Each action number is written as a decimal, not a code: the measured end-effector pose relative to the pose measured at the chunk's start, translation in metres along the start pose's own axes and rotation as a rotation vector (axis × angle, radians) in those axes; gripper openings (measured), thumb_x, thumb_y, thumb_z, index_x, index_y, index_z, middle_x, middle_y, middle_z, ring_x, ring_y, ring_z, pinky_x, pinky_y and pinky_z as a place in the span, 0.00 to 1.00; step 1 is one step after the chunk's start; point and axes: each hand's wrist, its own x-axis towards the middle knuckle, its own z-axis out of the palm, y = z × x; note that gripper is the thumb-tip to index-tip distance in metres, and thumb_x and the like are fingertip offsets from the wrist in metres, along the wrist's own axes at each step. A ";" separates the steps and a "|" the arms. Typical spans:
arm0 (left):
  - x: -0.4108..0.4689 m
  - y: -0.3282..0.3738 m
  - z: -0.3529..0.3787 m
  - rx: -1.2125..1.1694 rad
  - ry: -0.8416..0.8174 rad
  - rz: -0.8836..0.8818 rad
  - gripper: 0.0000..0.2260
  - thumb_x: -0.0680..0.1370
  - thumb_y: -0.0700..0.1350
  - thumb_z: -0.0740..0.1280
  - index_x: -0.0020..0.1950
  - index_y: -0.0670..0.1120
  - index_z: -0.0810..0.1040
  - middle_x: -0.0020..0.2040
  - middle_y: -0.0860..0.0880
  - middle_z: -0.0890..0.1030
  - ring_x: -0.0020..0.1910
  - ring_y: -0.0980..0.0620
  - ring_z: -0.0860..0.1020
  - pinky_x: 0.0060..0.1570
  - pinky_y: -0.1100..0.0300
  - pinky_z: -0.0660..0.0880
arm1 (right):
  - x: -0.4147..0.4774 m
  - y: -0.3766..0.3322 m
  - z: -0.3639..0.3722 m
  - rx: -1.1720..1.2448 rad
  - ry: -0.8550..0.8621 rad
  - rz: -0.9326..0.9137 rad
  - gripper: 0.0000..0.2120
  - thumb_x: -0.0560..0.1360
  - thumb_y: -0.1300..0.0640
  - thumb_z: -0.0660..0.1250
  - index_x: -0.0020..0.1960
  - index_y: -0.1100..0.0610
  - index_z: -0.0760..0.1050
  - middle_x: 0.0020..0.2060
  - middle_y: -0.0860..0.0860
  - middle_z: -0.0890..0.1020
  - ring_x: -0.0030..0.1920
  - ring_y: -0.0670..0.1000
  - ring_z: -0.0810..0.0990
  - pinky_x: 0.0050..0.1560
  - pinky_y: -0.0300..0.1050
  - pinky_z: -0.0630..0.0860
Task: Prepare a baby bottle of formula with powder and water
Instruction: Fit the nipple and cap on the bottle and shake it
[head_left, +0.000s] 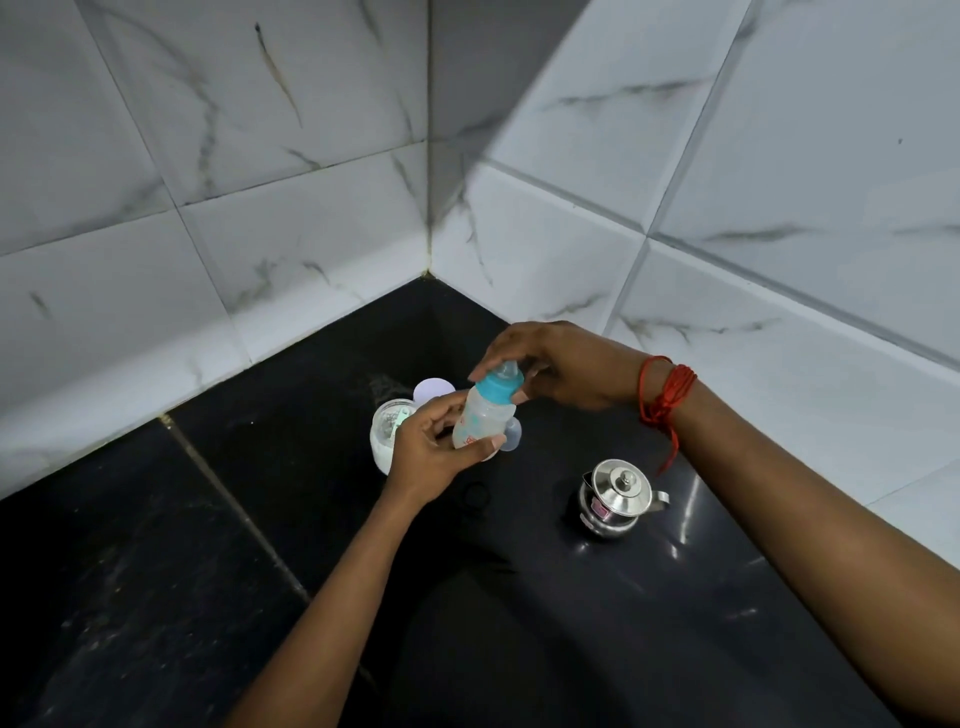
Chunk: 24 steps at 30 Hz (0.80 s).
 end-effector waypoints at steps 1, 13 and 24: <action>0.000 0.002 0.001 0.001 -0.001 0.009 0.23 0.69 0.30 0.80 0.60 0.46 0.81 0.50 0.60 0.88 0.52 0.59 0.86 0.50 0.65 0.81 | -0.001 -0.002 -0.001 -0.011 -0.008 0.003 0.22 0.74 0.66 0.72 0.64 0.50 0.80 0.59 0.48 0.77 0.59 0.48 0.78 0.60 0.43 0.77; -0.006 0.002 0.017 0.115 0.143 0.129 0.27 0.65 0.44 0.86 0.61 0.42 0.84 0.53 0.47 0.85 0.52 0.50 0.85 0.51 0.57 0.84 | -0.003 -0.011 0.006 -0.208 0.045 0.053 0.21 0.70 0.61 0.76 0.61 0.49 0.81 0.55 0.48 0.81 0.53 0.46 0.77 0.52 0.34 0.73; -0.011 -0.003 0.020 0.011 0.076 0.026 0.27 0.64 0.55 0.83 0.60 0.46 0.86 0.51 0.49 0.88 0.51 0.47 0.87 0.52 0.52 0.84 | -0.002 0.003 0.020 -0.008 0.177 0.242 0.23 0.71 0.50 0.78 0.64 0.52 0.79 0.52 0.48 0.84 0.46 0.46 0.81 0.51 0.38 0.76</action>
